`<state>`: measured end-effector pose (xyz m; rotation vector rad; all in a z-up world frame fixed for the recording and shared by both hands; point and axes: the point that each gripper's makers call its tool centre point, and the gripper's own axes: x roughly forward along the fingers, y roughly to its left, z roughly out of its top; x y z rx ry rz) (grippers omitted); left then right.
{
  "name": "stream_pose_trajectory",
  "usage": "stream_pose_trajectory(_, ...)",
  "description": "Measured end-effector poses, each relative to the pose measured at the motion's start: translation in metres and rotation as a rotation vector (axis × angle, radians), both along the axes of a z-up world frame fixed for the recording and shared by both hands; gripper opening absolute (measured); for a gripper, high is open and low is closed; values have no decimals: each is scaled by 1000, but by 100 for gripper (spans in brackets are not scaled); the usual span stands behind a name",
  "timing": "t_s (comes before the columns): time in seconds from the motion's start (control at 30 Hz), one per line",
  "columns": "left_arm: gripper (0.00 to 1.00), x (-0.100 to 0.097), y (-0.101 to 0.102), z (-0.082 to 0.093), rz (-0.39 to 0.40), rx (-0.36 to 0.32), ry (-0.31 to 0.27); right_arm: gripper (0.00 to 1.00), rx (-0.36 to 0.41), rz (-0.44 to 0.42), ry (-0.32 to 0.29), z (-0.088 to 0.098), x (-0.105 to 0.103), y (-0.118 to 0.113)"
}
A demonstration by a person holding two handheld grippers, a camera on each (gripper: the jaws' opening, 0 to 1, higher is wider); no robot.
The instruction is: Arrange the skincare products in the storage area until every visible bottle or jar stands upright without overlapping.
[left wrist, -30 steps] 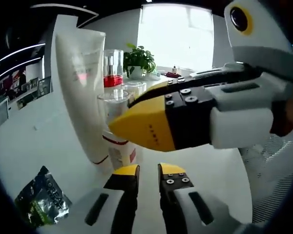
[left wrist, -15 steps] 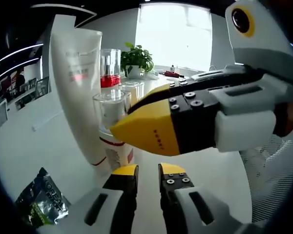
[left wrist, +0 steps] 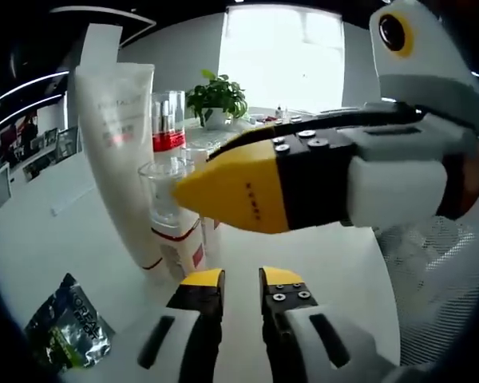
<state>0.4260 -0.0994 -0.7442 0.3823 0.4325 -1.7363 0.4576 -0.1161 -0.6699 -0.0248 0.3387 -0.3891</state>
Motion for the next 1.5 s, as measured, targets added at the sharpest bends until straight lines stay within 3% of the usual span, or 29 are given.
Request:
stream_pose_trajectory(0.17, 15, -5, 3, 2, -8, 6, -5, 19, 12, 35, -18, 8, 1, 5)
stream_pose_trajectory(0.27, 15, -2, 6, 8, 7, 1, -6, 27, 60, 65, -8, 5, 2, 13)
stream_pose_trajectory(0.43, 16, 3, 12, 18, 37, -16, -8, 34, 35, 87, -16, 13, 5, 18)
stream_pose_trajectory(0.9, 20, 16, 44, 30, 123, -20, 22, 57, 73, 118, -4, 14, 1, 26)
stream_pose_trajectory(1.17, 30, 32, 65, 38, 209, -22, 32, 72, 93, 147, 23, 11, -4, 35)
stream_pose_trajectory(1.23, 33, 35, 70, 43, 225, -29, 45, 71, 87, 144, 24, 12, -7, 36)
stream_pose_trajectory(1.33, 38, 34, 77, 46, 227, -25, 65, 70, 69, 141, 36, 11, -11, 34)
stream_pose_trajectory(1.5, 45, 30, 86, 53, 217, -41, 58, 79, 89, 152, 60, 5, -17, 41)
